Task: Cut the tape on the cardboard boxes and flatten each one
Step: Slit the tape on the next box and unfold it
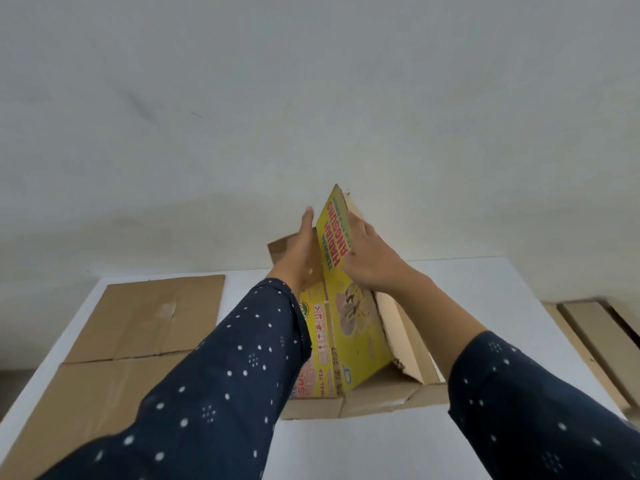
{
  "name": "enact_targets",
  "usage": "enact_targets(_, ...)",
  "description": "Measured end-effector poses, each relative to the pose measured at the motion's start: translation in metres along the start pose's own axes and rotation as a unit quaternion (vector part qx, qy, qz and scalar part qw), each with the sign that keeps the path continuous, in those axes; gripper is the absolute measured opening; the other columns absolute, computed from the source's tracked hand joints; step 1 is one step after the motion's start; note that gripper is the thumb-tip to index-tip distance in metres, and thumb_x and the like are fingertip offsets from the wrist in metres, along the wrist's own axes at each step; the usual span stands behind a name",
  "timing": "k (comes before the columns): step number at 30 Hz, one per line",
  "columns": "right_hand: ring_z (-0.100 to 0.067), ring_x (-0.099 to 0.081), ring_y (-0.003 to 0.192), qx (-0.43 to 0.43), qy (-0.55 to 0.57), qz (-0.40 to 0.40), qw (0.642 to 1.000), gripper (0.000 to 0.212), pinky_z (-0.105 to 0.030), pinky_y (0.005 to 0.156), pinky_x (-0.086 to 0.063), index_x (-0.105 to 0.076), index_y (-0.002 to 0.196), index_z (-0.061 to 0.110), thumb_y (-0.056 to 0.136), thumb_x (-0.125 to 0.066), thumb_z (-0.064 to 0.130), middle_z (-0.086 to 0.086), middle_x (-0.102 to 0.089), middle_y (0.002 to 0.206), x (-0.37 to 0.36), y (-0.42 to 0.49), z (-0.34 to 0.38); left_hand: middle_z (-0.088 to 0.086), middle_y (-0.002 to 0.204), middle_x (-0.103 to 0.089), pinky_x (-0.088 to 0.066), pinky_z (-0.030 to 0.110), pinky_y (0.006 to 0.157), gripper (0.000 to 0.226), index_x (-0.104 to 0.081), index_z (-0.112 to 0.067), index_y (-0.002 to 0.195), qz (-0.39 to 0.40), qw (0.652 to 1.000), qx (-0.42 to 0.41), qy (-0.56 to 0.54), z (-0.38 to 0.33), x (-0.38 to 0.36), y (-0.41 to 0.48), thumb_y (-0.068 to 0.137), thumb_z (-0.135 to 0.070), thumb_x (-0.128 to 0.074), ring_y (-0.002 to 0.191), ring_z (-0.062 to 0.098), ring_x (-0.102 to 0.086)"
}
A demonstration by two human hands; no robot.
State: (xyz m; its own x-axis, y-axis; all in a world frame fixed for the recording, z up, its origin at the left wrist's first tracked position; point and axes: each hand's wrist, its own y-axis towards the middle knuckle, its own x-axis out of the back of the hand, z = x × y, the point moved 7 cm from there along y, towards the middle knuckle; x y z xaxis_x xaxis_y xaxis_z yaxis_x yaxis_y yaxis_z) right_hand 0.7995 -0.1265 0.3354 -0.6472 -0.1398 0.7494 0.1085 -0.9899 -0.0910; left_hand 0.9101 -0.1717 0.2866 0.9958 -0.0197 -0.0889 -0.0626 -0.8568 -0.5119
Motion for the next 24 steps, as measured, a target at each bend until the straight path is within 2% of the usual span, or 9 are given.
enact_targets(2,-0.032,-0.041,0.132,-0.006,0.017,0.006,1.0,0.075,-0.047,0.101,-0.046,-0.009,0.153,0.029,0.089,-0.048,0.019,-0.003,-0.025,0.151,0.0,-0.001,0.001,0.001,0.145,-0.052,-0.041,0.04,0.101,0.122,-0.033,-0.018,0.15,0.035,0.999,0.001,0.027,-0.009,-0.006,0.017,0.059,-0.094,-0.061,0.121,0.02,-0.057)
enact_targets(3,-0.031,-0.041,0.131,-0.008,0.027,0.008,1.0,0.073,-0.049,0.101,-0.045,-0.016,0.149,0.03,0.085,-0.049,0.023,-0.004,-0.03,0.144,0.001,-0.001,0.001,0.005,0.148,-0.048,-0.043,0.044,0.106,0.149,-0.009,-0.027,0.159,0.039,0.999,0.006,0.029,-0.008,-0.008,0.03,0.042,-0.094,-0.071,0.124,0.025,-0.057)
enact_targets(5,-0.028,-0.039,0.129,-0.019,0.059,0.024,0.998,0.067,-0.049,0.103,-0.042,-0.026,0.141,0.029,0.079,-0.05,0.029,-0.002,-0.035,0.135,0.003,-0.002,0.002,0.009,0.144,-0.047,-0.05,0.05,0.101,0.167,0.024,-0.04,0.153,0.029,0.999,0.002,0.025,-0.007,-0.011,0.055,0.033,-0.081,-0.085,0.12,0.031,-0.06)
enact_targets(8,-0.021,-0.046,0.125,-0.048,0.138,0.013,0.989,0.047,-0.036,0.099,-0.042,-0.039,0.14,0.02,0.096,-0.048,0.033,-0.002,-0.045,0.136,0.017,0.004,-0.008,0.009,0.145,-0.051,-0.059,0.042,0.073,0.141,-0.02,-0.041,0.156,0.052,0.997,-0.011,0.047,-0.014,-0.022,0.059,0.037,-0.071,-0.089,0.112,0.031,-0.065)
enact_targets(11,-0.021,-0.052,0.119,-0.101,0.135,-0.116,0.979,0.037,-0.032,0.092,-0.042,-0.05,0.135,0.022,0.103,-0.036,0.032,-0.003,-0.055,0.134,0.048,0.018,-0.045,0.011,0.127,-0.064,-0.054,0.038,0.071,0.114,-0.053,-0.023,0.138,0.056,0.995,-0.028,0.076,-0.011,-0.024,0.067,0.041,-0.075,-0.082,0.106,0.03,-0.066)
enact_targets(13,-0.022,-0.053,0.119,-0.118,0.041,-0.114,0.986,0.038,-0.031,0.095,-0.043,-0.05,0.138,0.022,0.101,-0.044,0.024,-0.002,-0.056,0.133,0.053,0.027,-0.074,0.011,0.121,-0.065,-0.051,0.037,0.072,0.105,-0.055,-0.023,0.133,0.044,0.994,-0.041,0.087,-0.016,-0.022,0.057,0.045,-0.076,-0.077,0.105,0.029,-0.065)
enact_targets(17,-0.021,-0.055,0.119,-0.139,-0.104,0.043,0.984,0.056,-0.033,0.099,-0.047,-0.05,0.14,0.029,0.088,-0.066,0.023,0.001,-0.059,0.132,0.032,0.042,-0.118,0.009,0.123,-0.064,-0.047,0.037,0.073,0.111,-0.053,-0.019,0.136,0.043,0.992,-0.045,0.108,-0.018,-0.018,0.052,0.045,-0.078,-0.074,0.109,0.027,-0.063)
enact_targets(21,-0.021,-0.064,0.099,-0.118,-0.166,0.048,0.978,0.043,-0.034,0.082,-0.056,-0.068,0.123,0.036,0.088,-0.052,0.015,0.002,-0.068,0.112,0.042,0.059,-0.13,0.005,0.154,-0.039,-0.041,0.046,0.106,0.131,-0.052,-0.026,0.141,0.015,0.986,-0.039,0.162,-0.015,0.001,0.061,0.028,-0.089,-0.075,0.132,0.024,-0.046)
enact_targets(24,-0.022,-0.064,0.091,-0.135,-0.192,0.014,0.972,0.05,-0.03,0.067,-0.054,-0.07,0.117,0.04,0.089,-0.044,0.008,0.003,-0.066,0.112,0.062,0.066,-0.137,0.007,0.132,-0.06,-0.041,0.046,0.109,0.087,-0.062,-0.023,0.127,0.082,0.977,-0.023,0.195,-0.015,-0.008,0.034,0.06,-0.078,-0.072,0.119,0.024,-0.057)
